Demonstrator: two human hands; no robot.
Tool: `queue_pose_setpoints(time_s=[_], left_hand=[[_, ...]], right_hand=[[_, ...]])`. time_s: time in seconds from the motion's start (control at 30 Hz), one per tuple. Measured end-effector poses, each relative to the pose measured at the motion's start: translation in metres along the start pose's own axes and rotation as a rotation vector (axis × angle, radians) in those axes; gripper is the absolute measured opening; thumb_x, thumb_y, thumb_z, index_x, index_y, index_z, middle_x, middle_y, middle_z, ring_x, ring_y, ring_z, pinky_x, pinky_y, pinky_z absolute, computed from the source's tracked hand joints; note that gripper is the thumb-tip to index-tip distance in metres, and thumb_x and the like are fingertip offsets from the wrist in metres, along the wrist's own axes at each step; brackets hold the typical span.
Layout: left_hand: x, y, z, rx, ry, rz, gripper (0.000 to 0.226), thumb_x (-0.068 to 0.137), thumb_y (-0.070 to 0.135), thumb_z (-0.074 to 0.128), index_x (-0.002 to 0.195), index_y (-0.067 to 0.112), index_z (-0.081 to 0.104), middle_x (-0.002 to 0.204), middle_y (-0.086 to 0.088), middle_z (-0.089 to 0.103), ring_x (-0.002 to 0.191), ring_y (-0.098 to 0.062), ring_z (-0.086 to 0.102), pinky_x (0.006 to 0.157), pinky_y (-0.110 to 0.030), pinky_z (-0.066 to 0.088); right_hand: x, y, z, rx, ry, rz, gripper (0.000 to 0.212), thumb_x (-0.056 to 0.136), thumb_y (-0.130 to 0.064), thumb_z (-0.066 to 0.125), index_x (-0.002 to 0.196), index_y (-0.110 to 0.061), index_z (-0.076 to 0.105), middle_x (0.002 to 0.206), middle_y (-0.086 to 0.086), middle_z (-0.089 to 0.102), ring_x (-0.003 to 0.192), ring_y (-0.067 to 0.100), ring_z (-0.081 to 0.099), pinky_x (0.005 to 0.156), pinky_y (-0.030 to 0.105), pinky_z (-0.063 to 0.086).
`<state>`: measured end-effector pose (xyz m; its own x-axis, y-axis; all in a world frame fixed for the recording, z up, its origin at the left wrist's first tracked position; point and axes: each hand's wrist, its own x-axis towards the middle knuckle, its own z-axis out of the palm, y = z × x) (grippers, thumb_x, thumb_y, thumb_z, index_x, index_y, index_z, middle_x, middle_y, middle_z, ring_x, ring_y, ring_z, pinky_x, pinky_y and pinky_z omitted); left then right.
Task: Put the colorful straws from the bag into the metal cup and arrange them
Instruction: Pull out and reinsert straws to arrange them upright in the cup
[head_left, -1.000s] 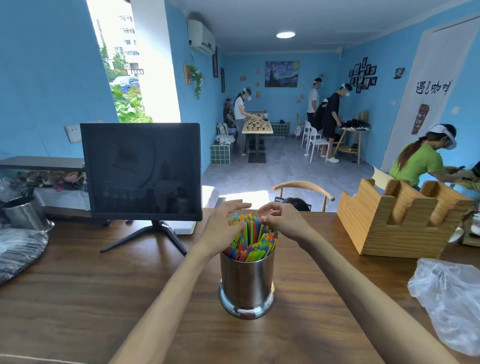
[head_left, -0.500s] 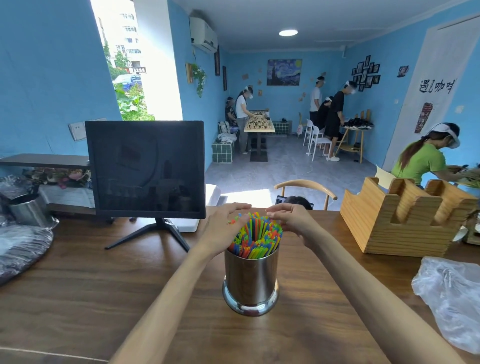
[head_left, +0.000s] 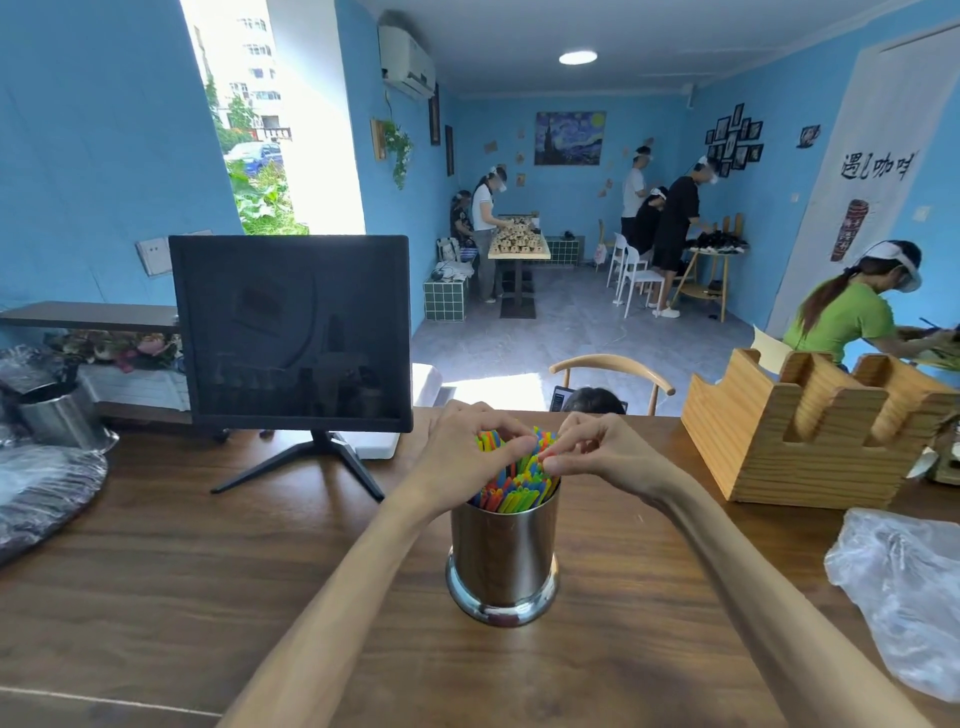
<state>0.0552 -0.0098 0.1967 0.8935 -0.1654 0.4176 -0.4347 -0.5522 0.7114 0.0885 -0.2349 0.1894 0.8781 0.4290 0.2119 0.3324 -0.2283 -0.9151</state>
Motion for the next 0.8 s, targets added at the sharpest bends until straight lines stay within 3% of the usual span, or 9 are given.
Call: queue_pose_setpoints(time_s=[0.13,0.23,0.37,0.43,0.5,0.6,0.67,0.73,0.8], left_hand=[[0.003,0.003,0.002,0.022,-0.102,0.009,0.024,0.093,0.046,0.071,0.116,0.039,0.075,0.114,0.005,0.066,0.118,-0.020,0.055,0.105,-0.048,0.044],[0.005,0.001,0.007,0.125,-0.128,0.034,0.019,0.099,0.044,0.063,0.110,0.037,0.077,0.117,0.006,0.066,0.119,-0.017,0.047,0.106,-0.042,0.037],[0.006,-0.001,0.000,-0.102,-0.087,0.003,0.026,0.104,0.036,0.057,0.088,0.035,0.078,0.090,0.010,0.072,0.094,0.001,0.060,0.085,-0.022,0.041],[0.008,-0.002,-0.013,-0.213,-0.046,-0.019,0.023,0.099,0.048,0.061,0.085,0.040,0.078,0.075,0.012,0.071,0.078,0.002,0.064,0.075,-0.011,0.044],[0.009,-0.005,-0.029,-0.369,0.047,-0.031,0.021,0.086,0.056,0.069,0.084,0.039,0.081,0.068,0.010,0.069,0.062,0.000,0.057,0.062,-0.011,0.045],[0.012,-0.013,-0.051,-0.672,0.242,-0.112,0.032,0.068,0.052,0.081,0.083,0.024,0.084,0.068,0.005,0.068,0.055,-0.003,0.048,0.050,-0.014,0.040],[0.015,-0.016,-0.062,-0.833,0.339,-0.171,0.025,0.069,0.042,0.083,0.080,0.020,0.084,0.069,0.005,0.066,0.059,-0.004,0.047,0.050,-0.015,0.040],[0.016,-0.014,-0.068,-0.939,0.390,-0.167,0.016,0.075,0.035,0.079,0.079,0.020,0.083,0.071,0.005,0.063,0.063,-0.005,0.051,0.057,-0.016,0.044],[0.019,-0.007,-0.067,-0.914,0.414,-0.103,0.015,0.081,0.035,0.075,0.086,0.023,0.082,0.081,0.005,0.072,0.076,-0.007,0.064,0.069,-0.020,0.053]], right_hand=[[0.008,-0.034,0.002,0.083,0.151,-0.134,0.029,0.075,-0.027,0.081,0.094,-0.005,0.081,0.089,0.021,0.057,0.084,0.023,0.048,0.077,0.034,0.041],[0.012,-0.062,0.006,0.102,0.243,-0.263,0.019,0.079,-0.030,0.077,0.093,-0.017,0.081,0.091,0.031,0.063,0.078,0.018,0.052,0.070,0.027,0.043],[0.014,-0.078,-0.006,0.386,0.391,-0.331,0.014,0.082,-0.027,0.073,0.092,-0.017,0.076,0.083,-0.001,0.073,0.071,0.007,0.060,0.065,0.021,0.048],[0.012,-0.079,-0.015,0.524,0.443,-0.353,0.011,0.084,-0.029,0.072,0.090,-0.020,0.075,0.081,-0.006,0.071,0.074,0.008,0.063,0.067,0.020,0.050],[0.010,-0.076,-0.019,0.561,0.462,-0.360,0.011,0.086,-0.030,0.072,0.091,-0.021,0.075,0.082,-0.006,0.071,0.077,0.009,0.064,0.070,0.021,0.052],[0.009,-0.060,-0.012,0.467,0.446,-0.282,0.012,0.084,-0.026,0.072,0.093,-0.019,0.076,0.086,-0.005,0.075,0.080,0.009,0.064,0.074,0.023,0.051],[0.007,-0.047,-0.004,0.332,0.405,-0.207,0.006,0.087,-0.016,0.074,0.092,-0.017,0.077,0.087,-0.005,0.078,0.080,0.007,0.064,0.076,0.024,0.049],[0.004,-0.035,0.007,0.080,0.284,-0.169,0.009,0.086,-0.007,0.078,0.090,-0.015,0.080,0.085,-0.009,0.078,0.077,-0.002,0.064,0.075,0.017,0.048],[0.002,-0.028,0.020,-0.206,0.138,-0.167,0.009,0.083,-0.011,0.083,0.090,-0.016,0.081,0.084,-0.012,0.076,0.079,-0.004,0.063,0.074,0.013,0.043]])
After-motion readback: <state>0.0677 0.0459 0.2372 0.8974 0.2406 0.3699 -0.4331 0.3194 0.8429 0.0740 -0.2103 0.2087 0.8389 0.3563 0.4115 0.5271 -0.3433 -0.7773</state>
